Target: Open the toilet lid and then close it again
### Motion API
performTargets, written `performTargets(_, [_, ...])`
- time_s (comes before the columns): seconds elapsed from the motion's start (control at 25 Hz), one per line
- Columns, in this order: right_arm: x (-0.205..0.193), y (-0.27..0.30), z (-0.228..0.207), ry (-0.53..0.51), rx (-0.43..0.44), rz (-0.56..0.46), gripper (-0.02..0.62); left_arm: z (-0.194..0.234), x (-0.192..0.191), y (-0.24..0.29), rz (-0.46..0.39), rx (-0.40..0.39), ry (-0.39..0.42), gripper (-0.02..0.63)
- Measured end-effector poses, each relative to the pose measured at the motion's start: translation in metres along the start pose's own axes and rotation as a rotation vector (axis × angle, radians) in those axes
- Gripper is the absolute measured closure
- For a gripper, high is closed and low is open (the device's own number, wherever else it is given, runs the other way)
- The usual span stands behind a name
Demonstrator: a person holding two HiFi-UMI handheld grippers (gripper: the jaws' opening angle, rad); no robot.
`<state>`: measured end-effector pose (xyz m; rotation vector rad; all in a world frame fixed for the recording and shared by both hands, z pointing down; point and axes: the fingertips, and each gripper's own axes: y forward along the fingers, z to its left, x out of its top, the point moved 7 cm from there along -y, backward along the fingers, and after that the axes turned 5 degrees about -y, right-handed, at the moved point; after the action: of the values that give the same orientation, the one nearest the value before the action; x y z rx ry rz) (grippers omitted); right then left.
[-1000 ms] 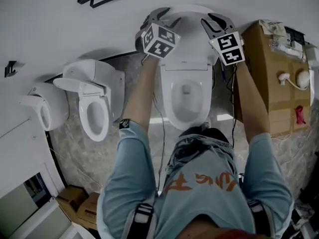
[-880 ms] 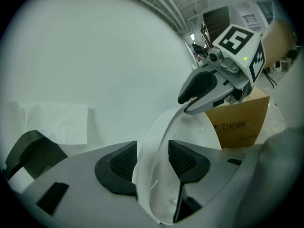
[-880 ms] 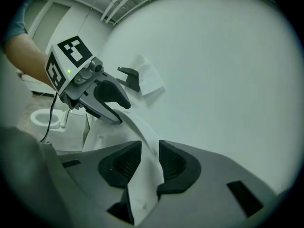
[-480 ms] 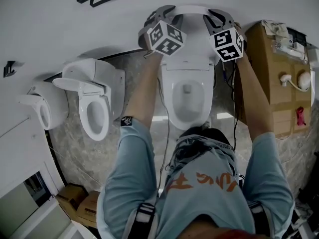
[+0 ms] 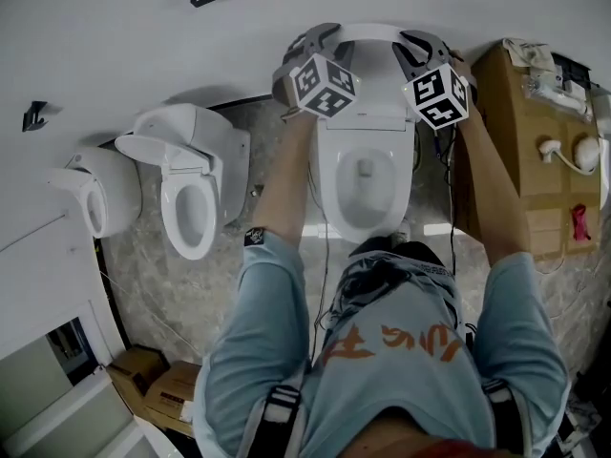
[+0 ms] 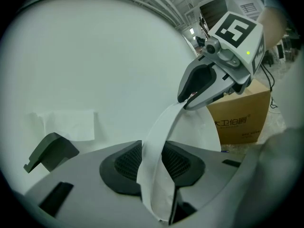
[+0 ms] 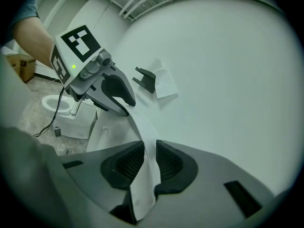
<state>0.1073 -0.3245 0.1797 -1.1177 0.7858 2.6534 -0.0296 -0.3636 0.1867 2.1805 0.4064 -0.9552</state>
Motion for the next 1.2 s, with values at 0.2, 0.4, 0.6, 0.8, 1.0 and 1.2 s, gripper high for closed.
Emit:
performTargets(0.2, [-0.001, -0.032, 0.018, -0.050, 0.064, -0.038, 0.500, -0.026, -0.002, -0.030, 0.000, 0.005, -0.010, 0.468])
performTargets(0.4, [0.003, -0.060, 0.051, -0.196, 0.003, -0.043, 0.500, -0.050, -0.008, -0.062, 0.036, 0.024, 0.022, 0.462])
performTargets(0.6, [0.006, -0.089, 0.073, -0.215, -0.015, -0.038, 0.400, -0.076, -0.015, -0.094, 0.066, 0.027, 0.031, 0.453])
performTargets(0.8, [-0.006, -0.118, 0.096, -0.140, 0.149, -0.090, 0.357, -0.117, -0.027, -0.125, 0.095, 0.044, 0.059, 0.443])
performTargets(1.0, [-0.012, -0.146, 0.130, -0.152, 0.306, -0.118, 0.354, -0.154, -0.043, -0.159, 0.127, 0.014, 0.098, 0.426])
performTargets(1.2, [-0.022, -0.167, 0.169, -0.163, 0.435, -0.131, 0.366, -0.190, -0.061, -0.188, 0.158, -0.026, 0.095, 0.410])
